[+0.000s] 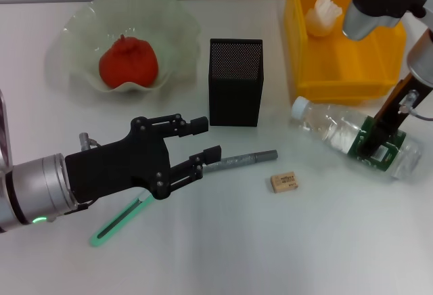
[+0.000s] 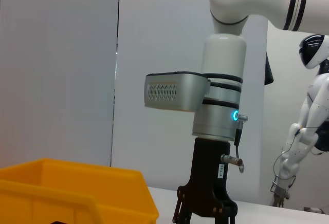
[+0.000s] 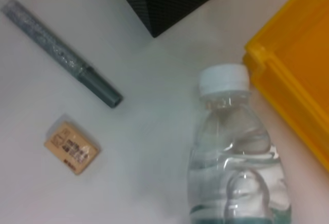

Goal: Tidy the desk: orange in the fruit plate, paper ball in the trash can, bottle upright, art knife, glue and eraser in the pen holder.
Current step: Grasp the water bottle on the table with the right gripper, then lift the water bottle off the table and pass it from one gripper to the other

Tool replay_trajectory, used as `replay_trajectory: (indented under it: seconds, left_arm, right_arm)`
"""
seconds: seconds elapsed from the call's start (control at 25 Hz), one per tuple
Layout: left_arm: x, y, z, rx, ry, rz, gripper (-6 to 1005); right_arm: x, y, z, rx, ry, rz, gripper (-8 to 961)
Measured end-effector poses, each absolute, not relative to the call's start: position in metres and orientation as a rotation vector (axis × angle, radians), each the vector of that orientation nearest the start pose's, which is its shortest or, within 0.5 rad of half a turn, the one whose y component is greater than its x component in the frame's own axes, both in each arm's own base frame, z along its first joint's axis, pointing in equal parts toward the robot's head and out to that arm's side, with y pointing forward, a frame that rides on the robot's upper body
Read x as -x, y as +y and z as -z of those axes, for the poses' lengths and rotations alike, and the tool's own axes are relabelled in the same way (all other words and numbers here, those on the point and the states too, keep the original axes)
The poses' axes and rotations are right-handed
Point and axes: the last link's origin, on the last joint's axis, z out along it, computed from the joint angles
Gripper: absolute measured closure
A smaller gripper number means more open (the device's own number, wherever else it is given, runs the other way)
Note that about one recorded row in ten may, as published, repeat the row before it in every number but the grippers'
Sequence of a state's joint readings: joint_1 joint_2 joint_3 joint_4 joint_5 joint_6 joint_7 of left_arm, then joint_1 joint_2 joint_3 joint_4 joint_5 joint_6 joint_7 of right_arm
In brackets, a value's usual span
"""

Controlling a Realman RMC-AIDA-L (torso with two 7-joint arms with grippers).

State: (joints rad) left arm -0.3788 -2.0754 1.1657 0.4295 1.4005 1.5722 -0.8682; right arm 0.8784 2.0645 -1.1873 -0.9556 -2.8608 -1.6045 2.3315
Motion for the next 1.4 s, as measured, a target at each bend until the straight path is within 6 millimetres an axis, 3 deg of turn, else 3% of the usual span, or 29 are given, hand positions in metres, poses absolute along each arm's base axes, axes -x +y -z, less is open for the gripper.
replay_trajectory:
  seconds: [0.32, 1.08, 1.4]
  left_arm:
    - [0.259, 0.270, 0.047, 2.657, -0.264, 1.035, 534]
    - [0.260, 0.268, 0.047, 2.658, -0.266, 1.040, 534]
    - [0.259, 0.268, 0.046, 2.657, -0.266, 1.045, 534]
  right_arm:
    - [-0.201, 0.391, 0.006, 2.634, 0.809, 0.882, 119]
    - [-0.209, 0.389, 0.011, 2.630, 0.838, 0.873, 118]
    - [-0.210, 0.388, 0.010, 2.630, 0.842, 0.877, 177]
